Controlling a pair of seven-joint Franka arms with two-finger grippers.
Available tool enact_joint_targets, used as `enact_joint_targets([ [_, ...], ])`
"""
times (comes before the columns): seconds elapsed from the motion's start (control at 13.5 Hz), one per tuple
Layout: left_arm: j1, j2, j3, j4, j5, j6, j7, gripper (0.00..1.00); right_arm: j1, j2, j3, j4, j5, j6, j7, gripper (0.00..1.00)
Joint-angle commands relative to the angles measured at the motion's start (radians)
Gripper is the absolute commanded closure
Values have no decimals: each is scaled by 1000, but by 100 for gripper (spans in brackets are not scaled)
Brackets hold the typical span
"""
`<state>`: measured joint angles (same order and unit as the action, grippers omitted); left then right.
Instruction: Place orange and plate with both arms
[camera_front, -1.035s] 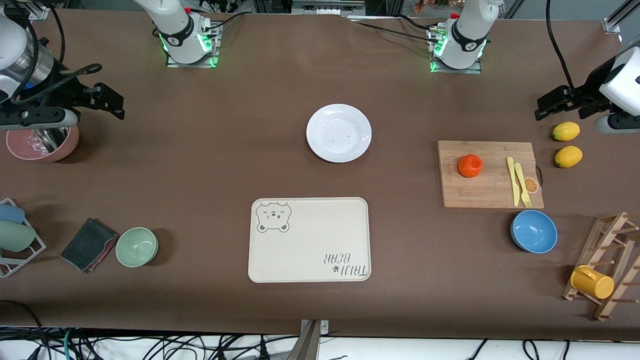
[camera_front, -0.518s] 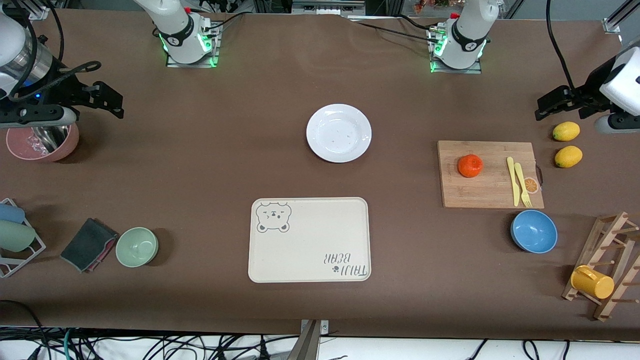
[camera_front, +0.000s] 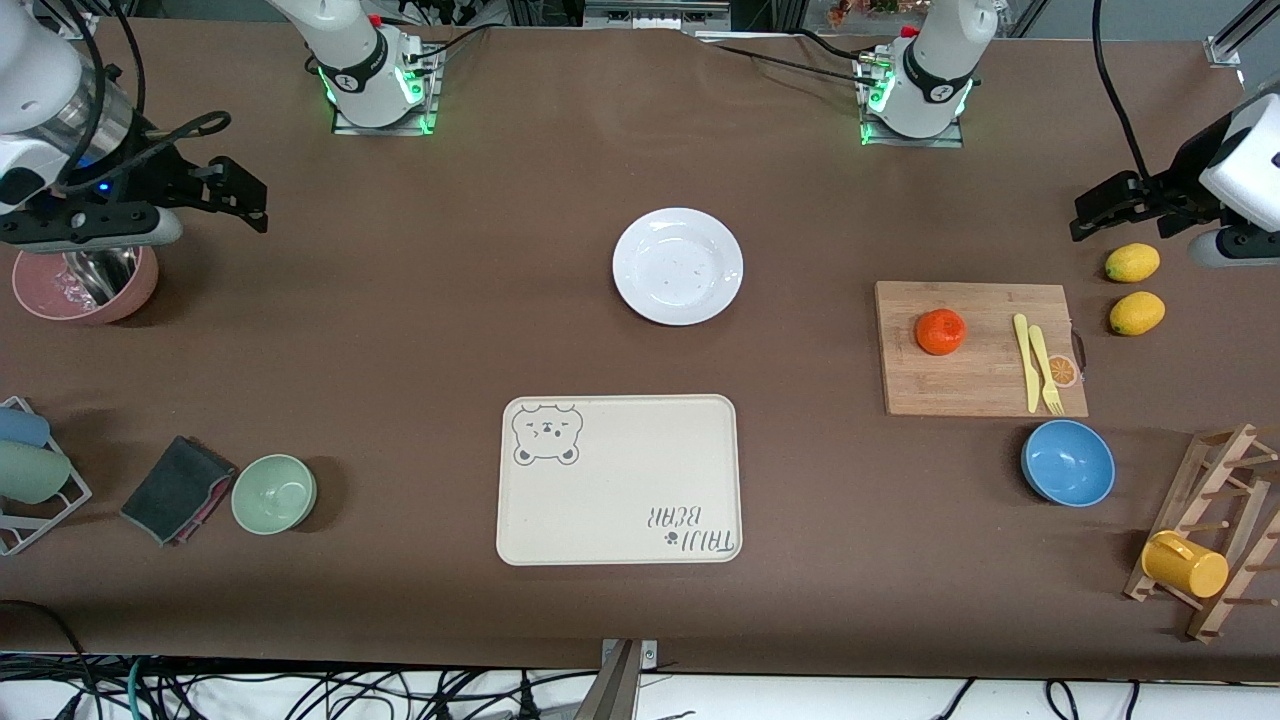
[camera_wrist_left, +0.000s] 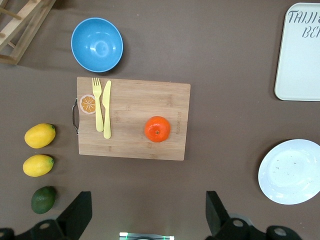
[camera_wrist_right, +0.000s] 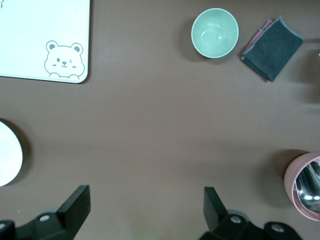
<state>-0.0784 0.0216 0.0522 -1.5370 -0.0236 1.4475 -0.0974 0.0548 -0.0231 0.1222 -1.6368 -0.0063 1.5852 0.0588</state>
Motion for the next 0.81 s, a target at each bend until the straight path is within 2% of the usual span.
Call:
enact_joint_targets([
  [0.0,5,1,-6,18,10,-18,-5,0,-3,-6,16,9,-3,-7,7,0],
  [0.3,5,29,-6,18,8,-7,-4,0,-3,-11,19,9,0,-16,-2,0],
  [0.44,6,40,-6,8,8,0,-5,0,-3,-23,43,12,9,-54,9,0],
  [0.74,11,27,-8,-144,10,178,1,0,-3,-40,45,31,23,-70,9,0],
])
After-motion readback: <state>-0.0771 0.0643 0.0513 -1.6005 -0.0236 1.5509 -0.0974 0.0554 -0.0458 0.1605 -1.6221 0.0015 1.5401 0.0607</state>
